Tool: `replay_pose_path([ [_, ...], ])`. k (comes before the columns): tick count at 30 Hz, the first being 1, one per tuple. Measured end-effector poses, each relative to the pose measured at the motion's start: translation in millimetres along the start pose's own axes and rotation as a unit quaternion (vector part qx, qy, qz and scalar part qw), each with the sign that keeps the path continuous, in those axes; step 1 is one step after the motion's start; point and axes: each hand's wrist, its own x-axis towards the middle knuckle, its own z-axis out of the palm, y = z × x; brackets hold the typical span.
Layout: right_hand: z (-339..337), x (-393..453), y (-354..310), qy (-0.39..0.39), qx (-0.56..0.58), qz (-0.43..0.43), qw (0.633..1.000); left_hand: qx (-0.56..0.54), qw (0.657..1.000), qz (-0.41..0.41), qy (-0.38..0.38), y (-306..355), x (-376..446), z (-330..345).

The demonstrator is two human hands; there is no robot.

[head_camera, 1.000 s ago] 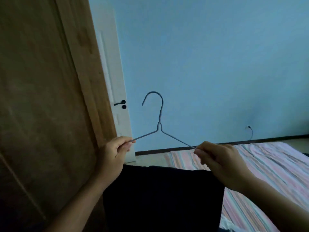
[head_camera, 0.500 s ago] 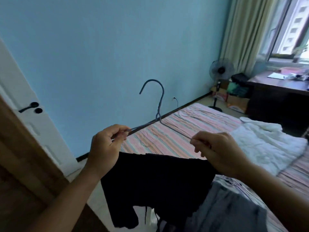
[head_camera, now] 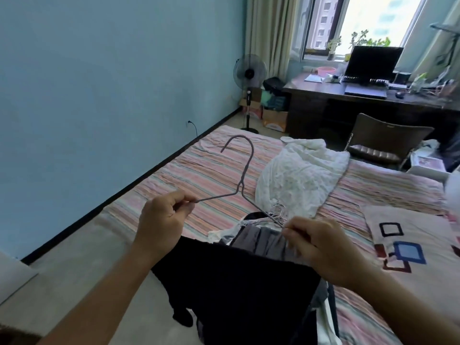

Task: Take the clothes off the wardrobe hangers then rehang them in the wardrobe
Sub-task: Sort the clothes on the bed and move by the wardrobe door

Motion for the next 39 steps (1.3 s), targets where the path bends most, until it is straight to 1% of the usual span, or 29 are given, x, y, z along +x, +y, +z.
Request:
replay_pose_path([
  [4,7,0,49,-0.040,0.034,0.081,0.995,-0.006,0.999,-0.024,-0.048,-14,17,55],
  [8,22,7,116,-0.091,0.026,0.167,0.981,0.012,0.993,-0.071,-0.097,-35,38,125],
  [12,47,14,191,-0.144,0.001,0.235,0.961,0.052,0.972,-0.111,-0.199,-61,62,206],
  [14,60,19,225,-0.158,-0.003,0.268,0.950,0.064,0.962,-0.127,-0.233,-75,74,243],
  [17,76,35,281,-0.157,0.001,0.313,0.937,0.075,0.956,-0.148,-0.242,-94,101,304],
  [19,86,50,317,-0.142,0.004,0.336,0.931,0.077,0.955,-0.152,-0.242,-105,120,342],
  [22,103,75,370,-0.129,-0.008,0.351,0.928,0.081,0.953,-0.163,-0.241,-127,146,395],
  [25,126,96,422,-0.142,-0.027,0.368,0.919,0.086,0.949,-0.178,-0.247,-157,167,443],
  [28,157,116,470,-0.166,-0.055,0.390,0.904,0.100,0.924,-0.184,-0.319,-188,184,487],
  [30,178,129,500,-0.168,-0.059,0.408,0.895,0.116,0.907,-0.177,-0.365,-207,197,512],
  [34,217,148,544,-0.147,-0.061,0.439,0.884,0.110,0.896,-0.179,-0.391,-234,209,551],
  [35,225,150,552,-0.146,-0.068,0.444,0.882,0.126,0.890,-0.173,-0.403,-242,207,559],
  [36,232,153,560,-0.145,-0.075,0.447,0.880,0.157,0.878,-0.166,-0.420,-249,202,565],
  [39,254,158,583,-0.160,-0.092,0.445,0.876,0.270,0.824,-0.149,-0.475,-277,186,579],
])
